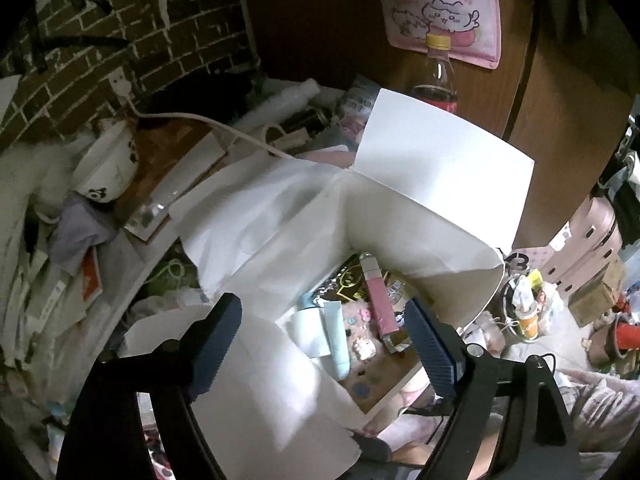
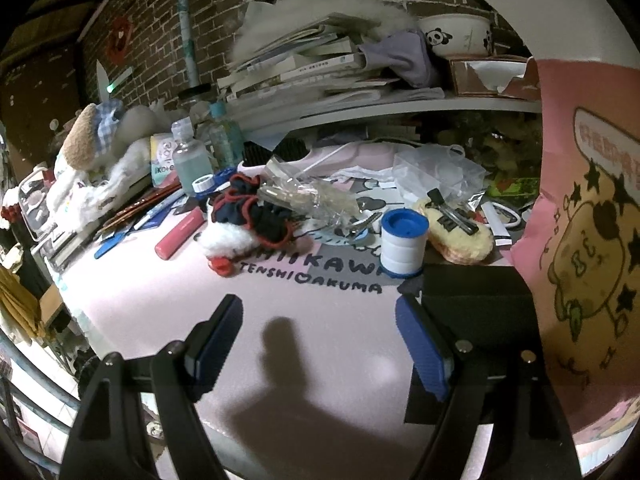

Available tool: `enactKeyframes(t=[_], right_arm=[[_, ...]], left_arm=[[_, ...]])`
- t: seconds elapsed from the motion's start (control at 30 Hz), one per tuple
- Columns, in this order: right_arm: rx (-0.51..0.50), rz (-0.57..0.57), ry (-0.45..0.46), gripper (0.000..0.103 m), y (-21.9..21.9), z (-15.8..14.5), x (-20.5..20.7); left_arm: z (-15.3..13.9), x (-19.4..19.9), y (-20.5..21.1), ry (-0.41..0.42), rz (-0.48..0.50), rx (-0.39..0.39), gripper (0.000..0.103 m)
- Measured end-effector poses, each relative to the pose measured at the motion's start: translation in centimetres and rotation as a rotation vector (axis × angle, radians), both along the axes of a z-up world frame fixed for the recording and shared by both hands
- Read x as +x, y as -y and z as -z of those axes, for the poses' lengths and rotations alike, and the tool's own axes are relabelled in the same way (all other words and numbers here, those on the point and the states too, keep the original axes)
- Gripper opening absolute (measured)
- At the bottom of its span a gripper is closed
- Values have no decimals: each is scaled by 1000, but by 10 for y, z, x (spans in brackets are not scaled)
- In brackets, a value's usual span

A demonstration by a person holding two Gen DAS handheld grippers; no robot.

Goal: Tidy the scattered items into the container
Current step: 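Carry the light-blue tube into the white box with the left gripper and release, then grasp the black flat pad with the right gripper while the left tool returns to the table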

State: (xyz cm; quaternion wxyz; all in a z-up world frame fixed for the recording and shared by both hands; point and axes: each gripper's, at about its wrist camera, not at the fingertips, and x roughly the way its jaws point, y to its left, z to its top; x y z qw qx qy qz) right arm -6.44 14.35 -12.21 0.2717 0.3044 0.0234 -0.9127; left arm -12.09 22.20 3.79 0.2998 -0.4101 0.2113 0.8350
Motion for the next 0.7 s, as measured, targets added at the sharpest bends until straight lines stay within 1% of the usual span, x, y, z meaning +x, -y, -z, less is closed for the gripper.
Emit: enactKeyframes(t=[0.13, 0.27, 0.33, 0.37, 0.4, 0.43, 0.6, 0.7], right_arm=[[-6, 1, 1, 77, -1, 0, 1], [-10, 2, -8, 77, -2, -2, 3], [-16, 9, -19, 77, -4, -3, 5], [-21, 11, -23, 77, -6, -4, 7], [-32, 14, -33, 77, -8, -5, 9], [-42, 14, -43, 77, -10, -6, 11], [-57, 18, -97, 77, -16, -8, 26], [-49, 39, -142, 77, -16, -7, 37]], left_arm=[[0, 0, 3, -3, -14, -2, 86], [-3, 5, 9, 4, -9, 22, 86], [-6, 9, 14, -11, -11, 35, 89], [-9, 13, 19, -30, -16, 45, 93], [-12, 16, 25, -53, -21, 56, 99], [-14, 19, 31, -74, -28, 68, 102], [-28, 34, 72, -135, -88, 156, 103], [-27, 47, 109, -177, -154, 212, 103]])
